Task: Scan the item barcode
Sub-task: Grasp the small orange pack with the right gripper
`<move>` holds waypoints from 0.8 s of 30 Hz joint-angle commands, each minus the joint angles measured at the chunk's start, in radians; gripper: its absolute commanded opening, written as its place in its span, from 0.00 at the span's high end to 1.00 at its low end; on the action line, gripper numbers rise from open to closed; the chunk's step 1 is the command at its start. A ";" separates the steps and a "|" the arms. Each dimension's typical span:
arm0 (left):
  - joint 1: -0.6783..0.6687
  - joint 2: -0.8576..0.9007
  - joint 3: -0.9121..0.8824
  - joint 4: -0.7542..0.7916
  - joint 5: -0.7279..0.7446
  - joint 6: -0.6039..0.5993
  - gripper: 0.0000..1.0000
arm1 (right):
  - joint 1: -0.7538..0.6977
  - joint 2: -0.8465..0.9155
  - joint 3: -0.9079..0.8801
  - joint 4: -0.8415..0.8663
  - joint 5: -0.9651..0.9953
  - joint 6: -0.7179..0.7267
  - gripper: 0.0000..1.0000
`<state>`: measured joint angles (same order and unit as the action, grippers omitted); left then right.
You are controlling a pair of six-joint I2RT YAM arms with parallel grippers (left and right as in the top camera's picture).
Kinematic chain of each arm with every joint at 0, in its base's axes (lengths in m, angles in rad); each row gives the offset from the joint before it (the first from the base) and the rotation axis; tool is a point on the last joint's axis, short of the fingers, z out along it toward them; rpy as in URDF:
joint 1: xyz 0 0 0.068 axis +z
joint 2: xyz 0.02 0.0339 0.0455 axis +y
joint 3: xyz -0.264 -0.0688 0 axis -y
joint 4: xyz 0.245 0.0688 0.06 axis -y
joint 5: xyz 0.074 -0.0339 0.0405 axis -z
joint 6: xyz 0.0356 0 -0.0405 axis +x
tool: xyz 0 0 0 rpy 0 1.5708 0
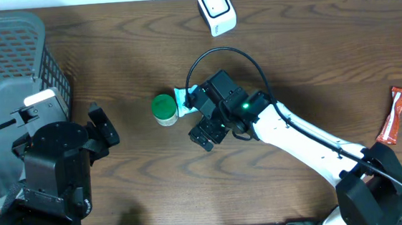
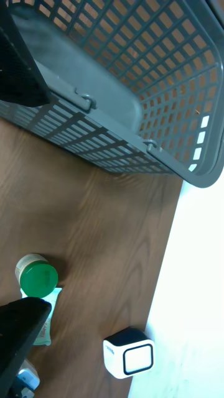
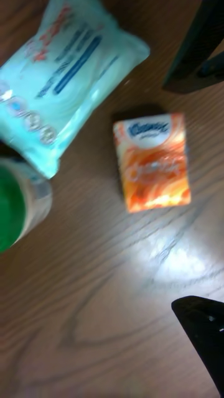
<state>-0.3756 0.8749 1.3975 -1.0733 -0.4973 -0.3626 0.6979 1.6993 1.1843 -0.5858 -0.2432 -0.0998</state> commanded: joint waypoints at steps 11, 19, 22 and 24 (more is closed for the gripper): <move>0.004 -0.001 -0.001 0.000 -0.012 -0.002 0.02 | 0.005 0.016 0.011 0.219 -0.069 0.105 0.83; 0.004 -0.001 -0.001 0.000 -0.012 -0.002 0.02 | 0.033 0.144 0.011 0.246 -0.074 0.160 0.63; 0.004 -0.001 -0.001 0.000 -0.012 -0.002 0.02 | 0.045 0.213 0.011 0.263 -0.074 0.159 0.64; 0.004 -0.001 -0.001 0.000 -0.012 -0.002 0.02 | 0.051 0.249 0.011 0.279 -0.075 0.160 0.64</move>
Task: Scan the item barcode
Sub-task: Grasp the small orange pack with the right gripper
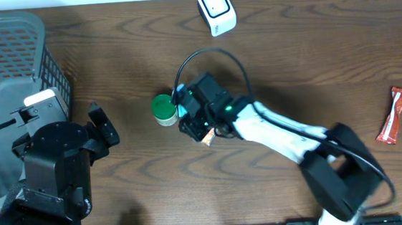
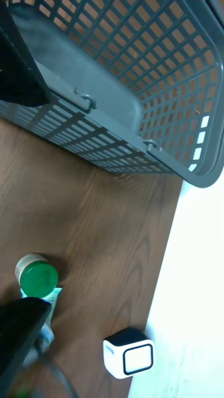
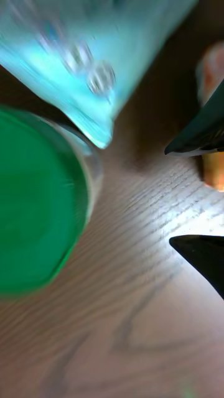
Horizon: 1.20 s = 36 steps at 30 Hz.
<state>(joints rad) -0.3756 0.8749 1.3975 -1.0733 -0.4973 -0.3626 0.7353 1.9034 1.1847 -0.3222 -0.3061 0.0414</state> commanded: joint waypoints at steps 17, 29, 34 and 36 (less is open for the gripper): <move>0.004 -0.001 -0.001 0.000 -0.012 -0.002 0.02 | -0.010 -0.035 0.012 -0.224 0.101 0.071 0.66; 0.004 -0.001 -0.001 0.000 -0.012 -0.002 0.02 | -0.021 -0.283 0.012 -0.339 0.199 0.119 0.26; 0.004 -0.001 -0.001 0.000 -0.012 -0.002 0.02 | -0.020 -0.369 0.012 -0.412 0.180 0.124 0.01; 0.004 -0.001 -0.001 0.000 -0.012 -0.002 0.02 | -0.020 -0.388 0.012 -0.427 0.134 0.136 0.01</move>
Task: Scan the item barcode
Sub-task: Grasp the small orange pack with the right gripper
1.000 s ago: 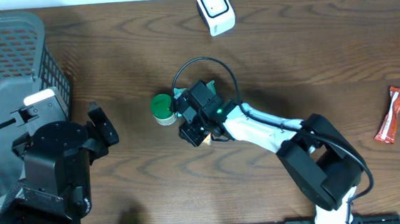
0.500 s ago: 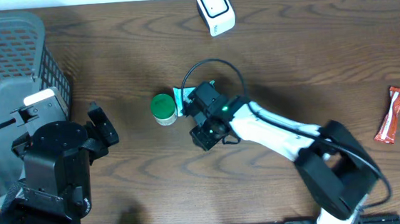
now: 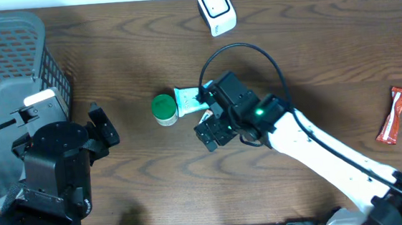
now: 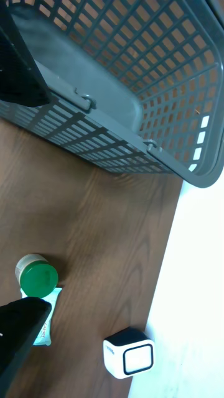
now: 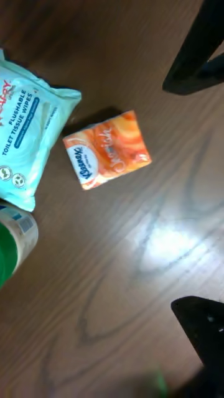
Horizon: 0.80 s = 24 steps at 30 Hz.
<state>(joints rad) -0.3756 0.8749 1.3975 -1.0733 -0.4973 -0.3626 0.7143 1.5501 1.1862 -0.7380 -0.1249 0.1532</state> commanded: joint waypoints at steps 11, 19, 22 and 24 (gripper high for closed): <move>0.004 -0.001 -0.001 0.000 -0.012 -0.002 0.02 | 0.001 -0.033 0.010 0.093 -0.137 0.217 0.01; 0.004 -0.001 -0.001 0.000 -0.012 -0.002 0.02 | 0.001 -0.010 0.010 0.102 0.044 0.644 0.01; 0.004 -0.001 -0.001 0.000 -0.012 -0.002 0.02 | 0.001 0.026 0.010 0.107 0.077 0.680 0.01; 0.004 -0.001 -0.001 0.000 -0.012 -0.002 0.02 | 0.001 0.062 0.010 0.111 0.103 0.681 0.01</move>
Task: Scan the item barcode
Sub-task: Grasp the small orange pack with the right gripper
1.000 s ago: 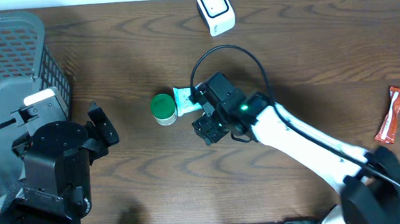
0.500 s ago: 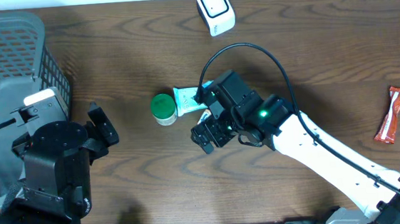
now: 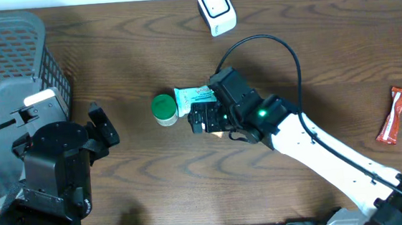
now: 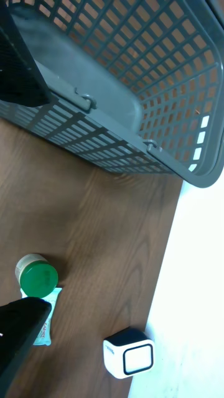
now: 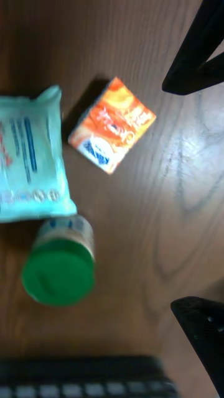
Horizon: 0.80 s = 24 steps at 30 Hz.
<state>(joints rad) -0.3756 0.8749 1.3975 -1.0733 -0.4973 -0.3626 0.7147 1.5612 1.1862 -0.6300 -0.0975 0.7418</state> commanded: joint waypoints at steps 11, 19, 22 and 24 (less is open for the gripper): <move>0.004 -0.001 -0.001 0.000 -0.012 -0.002 0.02 | -0.016 0.232 0.032 0.034 0.085 0.215 0.01; 0.004 -0.001 -0.001 0.000 -0.012 -0.002 0.02 | -0.016 0.267 0.032 0.066 0.146 0.377 0.01; 0.004 -0.001 -0.001 0.000 -0.012 -0.002 0.02 | -0.016 0.285 0.032 0.066 0.159 0.417 0.01; 0.004 -0.001 -0.001 0.000 -0.012 -0.002 0.02 | -0.016 0.296 0.032 0.061 0.177 0.449 0.01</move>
<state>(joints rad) -0.3756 0.8749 1.3975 -1.0733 -0.4973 -0.3626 0.7048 1.8286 1.1992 -0.5632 0.0261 1.0996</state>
